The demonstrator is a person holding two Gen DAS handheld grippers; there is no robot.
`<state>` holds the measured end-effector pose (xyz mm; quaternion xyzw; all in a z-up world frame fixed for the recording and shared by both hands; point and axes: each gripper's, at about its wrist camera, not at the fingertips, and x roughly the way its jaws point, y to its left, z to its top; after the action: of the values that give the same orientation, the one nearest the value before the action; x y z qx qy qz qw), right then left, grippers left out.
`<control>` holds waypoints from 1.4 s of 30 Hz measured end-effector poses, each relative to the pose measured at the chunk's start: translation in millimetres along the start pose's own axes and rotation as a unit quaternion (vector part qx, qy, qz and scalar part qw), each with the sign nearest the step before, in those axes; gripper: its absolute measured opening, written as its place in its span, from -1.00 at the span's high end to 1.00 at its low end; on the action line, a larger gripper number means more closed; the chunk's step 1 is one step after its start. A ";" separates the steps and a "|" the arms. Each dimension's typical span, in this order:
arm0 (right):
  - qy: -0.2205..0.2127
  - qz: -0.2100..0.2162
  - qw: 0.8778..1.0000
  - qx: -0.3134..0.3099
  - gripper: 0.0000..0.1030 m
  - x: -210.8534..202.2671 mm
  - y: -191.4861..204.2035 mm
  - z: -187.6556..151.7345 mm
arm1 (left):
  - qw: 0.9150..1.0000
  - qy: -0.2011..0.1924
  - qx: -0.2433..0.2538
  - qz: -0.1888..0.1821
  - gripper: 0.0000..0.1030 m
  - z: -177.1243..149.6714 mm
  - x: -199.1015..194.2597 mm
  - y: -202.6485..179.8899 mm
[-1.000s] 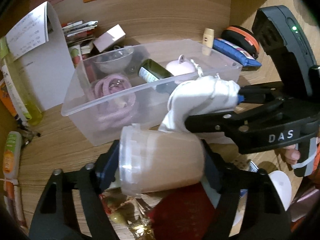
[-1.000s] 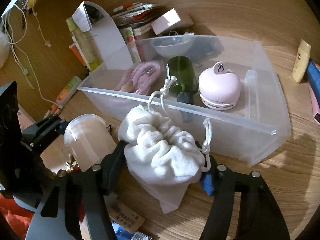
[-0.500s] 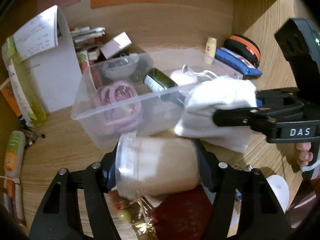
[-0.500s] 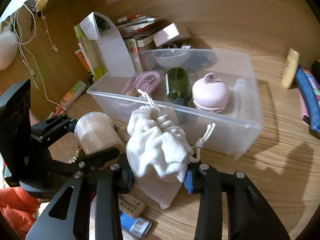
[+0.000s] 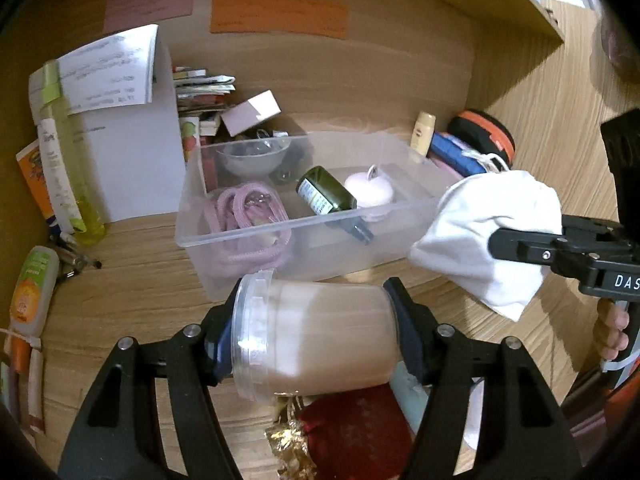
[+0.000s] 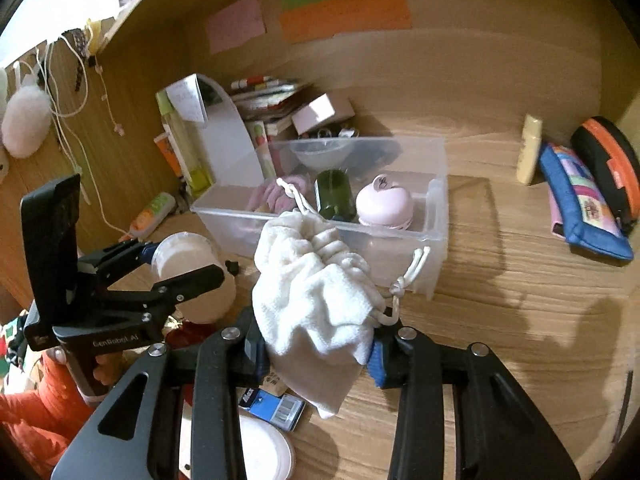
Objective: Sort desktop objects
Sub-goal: 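Carry the beige jar and white pouch over the clear box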
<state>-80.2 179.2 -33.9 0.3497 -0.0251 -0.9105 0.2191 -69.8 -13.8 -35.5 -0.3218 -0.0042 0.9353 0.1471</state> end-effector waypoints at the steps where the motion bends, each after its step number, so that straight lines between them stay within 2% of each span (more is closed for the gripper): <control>1: -0.004 -0.001 1.000 0.002 0.35 -3.1 0.0 -0.2 | 1.000 -0.003 -0.005 0.000 -0.27 0.5 -3.1 1.9; 16: -0.069 -0.003 0.997 0.033 0.35 -52.3 -17.0 10.0 | 0.998 -0.044 -0.048 0.012 -0.27 20.0 -37.1 29.9; 26: -0.105 0.006 0.994 0.039 0.35 -65.5 -22.0 28.1 | 0.996 -0.059 -0.063 0.020 -0.27 36.3 -38.6 38.9; 33: -0.108 0.011 0.993 0.055 0.34 -50.8 -28.5 45.3 | 0.996 -0.064 -0.057 0.020 -0.27 52.1 -32.2 40.1; 42: -0.073 0.020 0.994 0.080 0.34 1.0 -30.7 67.4 | 0.997 -0.049 -0.056 0.015 -0.27 69.4 -5.2 44.5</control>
<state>-136.2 199.2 10.3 0.2983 -0.1208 -0.9240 0.2066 -119.9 -51.7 18.2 -0.2833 -0.0586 0.9503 0.1147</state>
